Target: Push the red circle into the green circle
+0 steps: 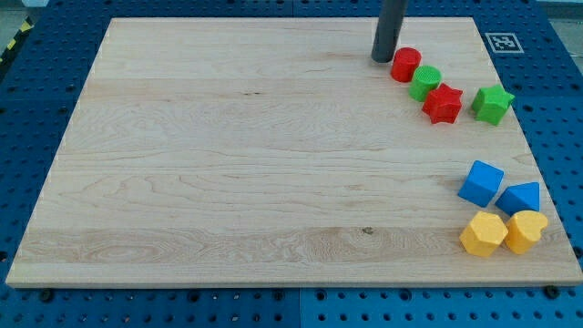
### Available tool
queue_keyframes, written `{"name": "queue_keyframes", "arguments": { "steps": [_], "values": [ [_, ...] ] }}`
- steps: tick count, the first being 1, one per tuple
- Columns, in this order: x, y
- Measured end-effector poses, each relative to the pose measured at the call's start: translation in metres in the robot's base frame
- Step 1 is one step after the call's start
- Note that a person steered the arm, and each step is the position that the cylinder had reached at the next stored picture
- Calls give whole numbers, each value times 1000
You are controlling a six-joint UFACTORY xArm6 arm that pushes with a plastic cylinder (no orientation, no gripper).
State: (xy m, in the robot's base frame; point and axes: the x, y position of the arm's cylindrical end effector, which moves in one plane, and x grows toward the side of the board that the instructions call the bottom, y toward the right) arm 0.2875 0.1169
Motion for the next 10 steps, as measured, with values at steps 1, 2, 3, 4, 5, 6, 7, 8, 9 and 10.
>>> {"name": "queue_keyframes", "arguments": {
  "steps": [1,2,3,4,5,6,7,8,9,10],
  "values": [
    [3,-36],
    [3,-10],
    [3,37],
    [3,81],
    [3,78],
    [3,78],
    [3,78],
    [3,78],
    [-7,73],
    [-7,65]
  ]
}}
